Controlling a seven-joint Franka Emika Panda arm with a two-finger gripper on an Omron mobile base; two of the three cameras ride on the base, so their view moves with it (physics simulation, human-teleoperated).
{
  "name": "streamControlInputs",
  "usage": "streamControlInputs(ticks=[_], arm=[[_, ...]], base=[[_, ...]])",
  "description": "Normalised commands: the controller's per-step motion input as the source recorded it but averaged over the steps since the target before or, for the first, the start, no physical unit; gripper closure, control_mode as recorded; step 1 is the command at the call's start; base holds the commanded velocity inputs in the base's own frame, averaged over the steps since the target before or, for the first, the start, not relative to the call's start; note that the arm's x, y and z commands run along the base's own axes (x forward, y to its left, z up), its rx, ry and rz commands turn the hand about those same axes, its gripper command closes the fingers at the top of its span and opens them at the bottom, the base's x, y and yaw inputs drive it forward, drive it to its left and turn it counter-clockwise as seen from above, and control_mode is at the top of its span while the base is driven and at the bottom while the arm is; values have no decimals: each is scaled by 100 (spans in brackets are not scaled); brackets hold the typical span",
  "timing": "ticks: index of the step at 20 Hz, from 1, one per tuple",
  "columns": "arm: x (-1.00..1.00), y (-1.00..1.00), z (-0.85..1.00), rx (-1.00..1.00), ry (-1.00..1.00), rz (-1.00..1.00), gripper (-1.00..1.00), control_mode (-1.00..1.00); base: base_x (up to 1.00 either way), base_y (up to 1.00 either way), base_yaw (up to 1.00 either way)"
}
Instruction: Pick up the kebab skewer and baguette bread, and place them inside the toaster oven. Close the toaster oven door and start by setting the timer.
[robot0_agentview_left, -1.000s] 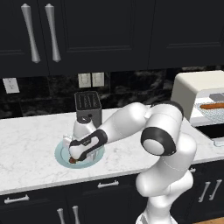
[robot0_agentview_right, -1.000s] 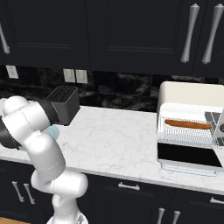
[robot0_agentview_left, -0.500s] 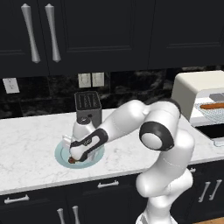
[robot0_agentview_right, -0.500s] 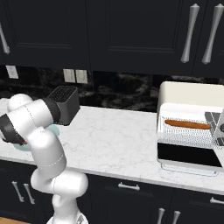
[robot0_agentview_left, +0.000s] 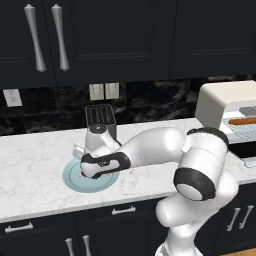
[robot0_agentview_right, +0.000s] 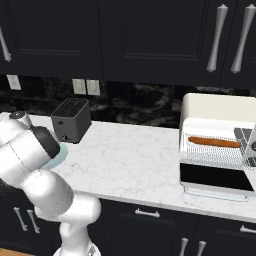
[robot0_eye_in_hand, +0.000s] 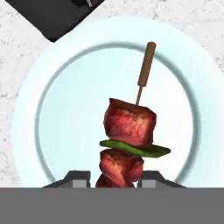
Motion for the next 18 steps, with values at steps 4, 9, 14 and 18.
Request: streamControlInputs(ticks=[4, 9, 14, 18], arm=[[-24, -96, 96, 10, -7, 0, 100, -100], [-49, -100, 79, 13, -4, -1, 100, -100], [-48, -100, 55, 10, -6, 0, 100, -100], [-28, -97, 44, 3, -5, -7, 100, -100]], base=[[0, 0, 0], [0, 0, 0], [0, 0, 0], [0, 0, 0]])
